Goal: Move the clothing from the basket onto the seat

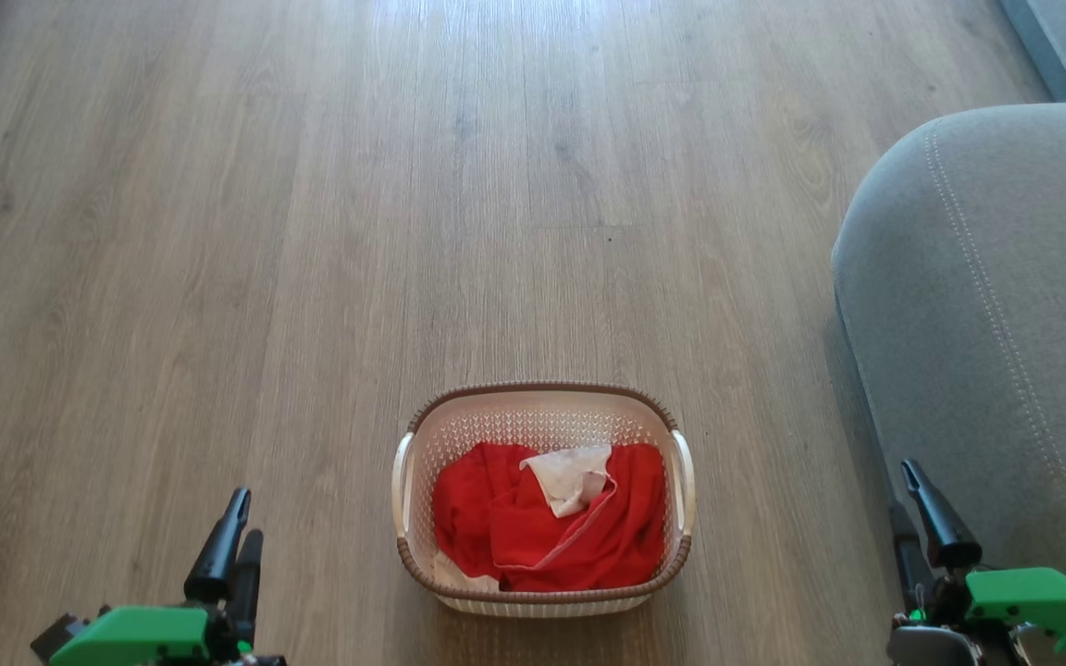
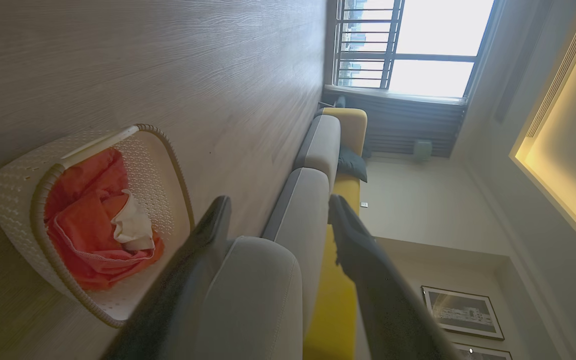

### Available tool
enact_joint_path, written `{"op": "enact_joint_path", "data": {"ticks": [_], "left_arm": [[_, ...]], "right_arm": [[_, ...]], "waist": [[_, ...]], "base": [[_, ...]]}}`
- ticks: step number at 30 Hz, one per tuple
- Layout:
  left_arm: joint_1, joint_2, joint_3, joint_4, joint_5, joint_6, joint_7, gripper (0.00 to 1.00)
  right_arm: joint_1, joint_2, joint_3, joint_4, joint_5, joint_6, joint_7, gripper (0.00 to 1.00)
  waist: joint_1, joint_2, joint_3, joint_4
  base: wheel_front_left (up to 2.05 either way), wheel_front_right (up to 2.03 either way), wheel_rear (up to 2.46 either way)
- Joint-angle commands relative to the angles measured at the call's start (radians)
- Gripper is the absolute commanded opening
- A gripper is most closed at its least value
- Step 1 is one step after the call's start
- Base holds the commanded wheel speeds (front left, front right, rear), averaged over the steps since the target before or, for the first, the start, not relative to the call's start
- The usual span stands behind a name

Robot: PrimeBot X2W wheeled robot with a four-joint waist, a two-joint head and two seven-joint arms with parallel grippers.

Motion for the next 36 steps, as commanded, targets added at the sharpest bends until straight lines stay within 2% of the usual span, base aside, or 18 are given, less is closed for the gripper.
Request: {"op": "enact_joint_path", "data": {"ticks": [1,14,36], "left_arm": [[-0.056,0.005,0.003,-0.034,0.006,-0.001,-0.008,1.00],[-0.098,0.022,-0.011,-0.028,0.072,-0.002,-0.049,1.00],[-0.157,0.040,-0.024,-0.037,0.349,-0.004,-0.110,1.00]], "right_arm": [[-0.049,-0.006,0.004,-0.035,-0.008,0.000,-0.007,1.00],[-0.099,-0.027,0.050,-0.031,-0.067,0.000,-0.050,1.00],[-0.182,-0.046,0.096,-0.009,-0.310,0.000,-0.112,1.00]], "waist": [[0.0000,0.0000,0.000,0.000],[0.0000,0.0000,0.005,0.000],[0.0000,0.0000,0.013,-0.001]], "base": [[0.00,0.00,0.00],[0.00,0.00,0.00],[0.00,0.00,0.00]]}}
